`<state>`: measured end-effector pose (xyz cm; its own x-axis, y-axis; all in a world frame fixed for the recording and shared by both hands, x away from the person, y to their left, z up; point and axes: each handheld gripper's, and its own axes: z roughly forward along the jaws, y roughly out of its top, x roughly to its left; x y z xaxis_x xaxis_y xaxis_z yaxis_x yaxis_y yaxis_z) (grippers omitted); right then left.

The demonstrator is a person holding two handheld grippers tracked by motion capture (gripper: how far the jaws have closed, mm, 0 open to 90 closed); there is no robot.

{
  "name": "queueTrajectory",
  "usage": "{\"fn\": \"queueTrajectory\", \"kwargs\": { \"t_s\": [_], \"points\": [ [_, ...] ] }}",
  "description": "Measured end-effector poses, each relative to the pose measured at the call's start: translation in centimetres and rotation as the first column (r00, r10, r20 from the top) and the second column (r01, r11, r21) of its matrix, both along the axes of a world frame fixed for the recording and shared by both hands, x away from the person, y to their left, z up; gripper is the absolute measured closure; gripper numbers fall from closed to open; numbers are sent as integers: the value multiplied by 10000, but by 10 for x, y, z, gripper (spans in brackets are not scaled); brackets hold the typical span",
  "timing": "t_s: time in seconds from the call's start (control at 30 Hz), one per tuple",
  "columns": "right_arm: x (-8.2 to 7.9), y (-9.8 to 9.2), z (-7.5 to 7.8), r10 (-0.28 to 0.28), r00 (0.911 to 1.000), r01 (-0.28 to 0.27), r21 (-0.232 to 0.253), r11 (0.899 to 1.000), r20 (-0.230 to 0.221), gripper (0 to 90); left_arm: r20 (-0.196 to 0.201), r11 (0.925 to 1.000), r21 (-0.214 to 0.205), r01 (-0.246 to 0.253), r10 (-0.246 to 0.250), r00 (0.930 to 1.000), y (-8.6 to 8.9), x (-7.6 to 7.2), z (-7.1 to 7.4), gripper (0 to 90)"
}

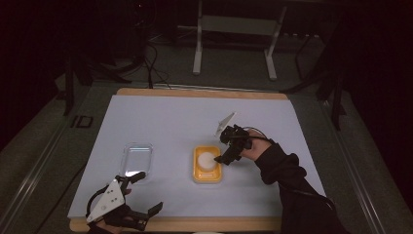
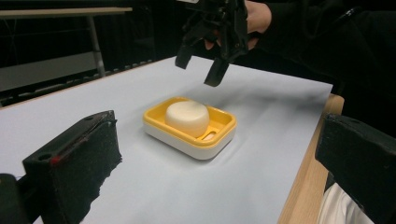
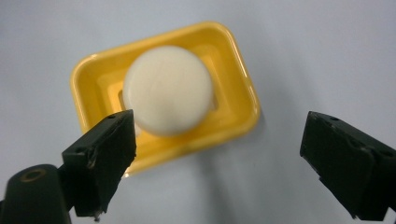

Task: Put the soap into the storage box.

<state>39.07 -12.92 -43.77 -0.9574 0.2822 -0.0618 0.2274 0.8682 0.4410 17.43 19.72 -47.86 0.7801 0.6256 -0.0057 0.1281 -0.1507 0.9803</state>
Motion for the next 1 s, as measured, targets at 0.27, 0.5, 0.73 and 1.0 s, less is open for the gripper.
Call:
{"fn": "queueTrajectory", "kwargs": {
  "t_s": [0.27, 0.5, 0.73, 1.0],
  "points": [
    [-6, -23, 2, -651, 9973, 638, 381, 9972, 344, 125, 7, 10000, -33, 8, -8, 10000, 0, 0, 0, 1],
    [-11, -39, 2, -1049, 9937, 1034, 410, 9938, 383, 117, 11, 10000, -4, -5, 5, 10000, 0, -1, 0, 1],
    [-21, -54, 3, -1546, 9858, 1503, 666, 9864, 648, 115, 8, 10000, 16, 15, -15, 10000, -1, 0, 0, 1],
    [-30, -64, -3, -1919, 9779, 1860, 746, 9797, 824, 116, -23, 10000, 80, 21, -21, 10000, -1, 0, 0, 1]
  ]
}}
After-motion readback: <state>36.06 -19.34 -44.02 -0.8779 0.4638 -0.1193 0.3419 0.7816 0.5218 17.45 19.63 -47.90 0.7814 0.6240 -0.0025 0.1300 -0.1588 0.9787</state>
